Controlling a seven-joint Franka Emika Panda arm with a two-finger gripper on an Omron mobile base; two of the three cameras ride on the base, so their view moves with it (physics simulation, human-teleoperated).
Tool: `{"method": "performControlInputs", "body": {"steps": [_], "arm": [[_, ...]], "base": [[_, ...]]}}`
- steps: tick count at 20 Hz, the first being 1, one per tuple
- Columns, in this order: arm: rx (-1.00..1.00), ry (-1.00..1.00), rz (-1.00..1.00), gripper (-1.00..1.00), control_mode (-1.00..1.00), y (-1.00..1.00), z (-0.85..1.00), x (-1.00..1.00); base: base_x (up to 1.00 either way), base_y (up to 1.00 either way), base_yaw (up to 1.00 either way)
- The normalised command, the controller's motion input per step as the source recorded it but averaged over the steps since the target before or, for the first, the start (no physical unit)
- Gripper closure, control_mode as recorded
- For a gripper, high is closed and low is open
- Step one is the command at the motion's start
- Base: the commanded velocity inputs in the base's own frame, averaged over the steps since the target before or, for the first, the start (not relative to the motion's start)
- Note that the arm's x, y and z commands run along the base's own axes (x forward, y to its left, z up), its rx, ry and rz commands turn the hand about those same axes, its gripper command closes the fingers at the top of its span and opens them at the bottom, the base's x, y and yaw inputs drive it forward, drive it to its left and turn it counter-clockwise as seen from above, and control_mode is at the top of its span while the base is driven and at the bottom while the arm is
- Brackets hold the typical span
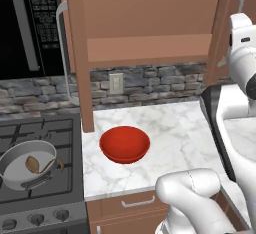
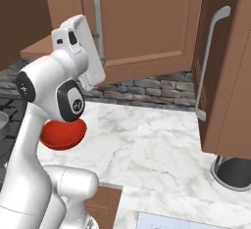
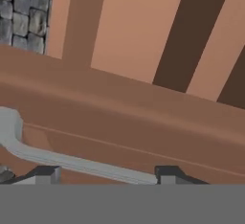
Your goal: Open the cabinet and move the ladle to the pot. Then close the cabinet.
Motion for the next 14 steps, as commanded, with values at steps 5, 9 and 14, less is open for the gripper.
{"method": "performControlInputs", "body": {"steps": [5,9,14], "arm": [[0.0,0.0,0.04,-1.0,-1.0,-0.02,-0.05,0.87],[0.0,0.01,0.03,-1.0,-1.0,-0.06,0.0,0.87],[0.0,0.02,0.04,-1.0,-1.0,0.0,-0.05,0.89]], "base": [[0.0,0.0,0.0],[0.0,0.0,0.0],[0.0,0.0,0.0]]}}
